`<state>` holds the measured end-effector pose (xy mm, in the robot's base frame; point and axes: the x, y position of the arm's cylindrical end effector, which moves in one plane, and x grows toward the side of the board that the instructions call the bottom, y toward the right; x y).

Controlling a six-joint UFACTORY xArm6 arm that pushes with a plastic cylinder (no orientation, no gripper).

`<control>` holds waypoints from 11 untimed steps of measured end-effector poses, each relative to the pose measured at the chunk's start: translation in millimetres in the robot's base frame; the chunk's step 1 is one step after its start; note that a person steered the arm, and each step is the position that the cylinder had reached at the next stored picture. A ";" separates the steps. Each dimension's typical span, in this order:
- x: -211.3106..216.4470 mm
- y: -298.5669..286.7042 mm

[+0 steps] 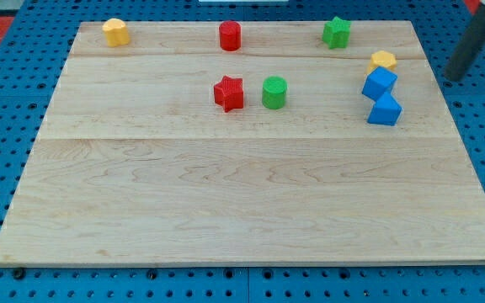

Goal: Move the yellow hexagon below the yellow heart

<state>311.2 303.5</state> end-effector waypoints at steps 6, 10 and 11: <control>-6.3 -241.2; 23.8 -135.5; 43.9 -173.9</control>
<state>355.1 129.6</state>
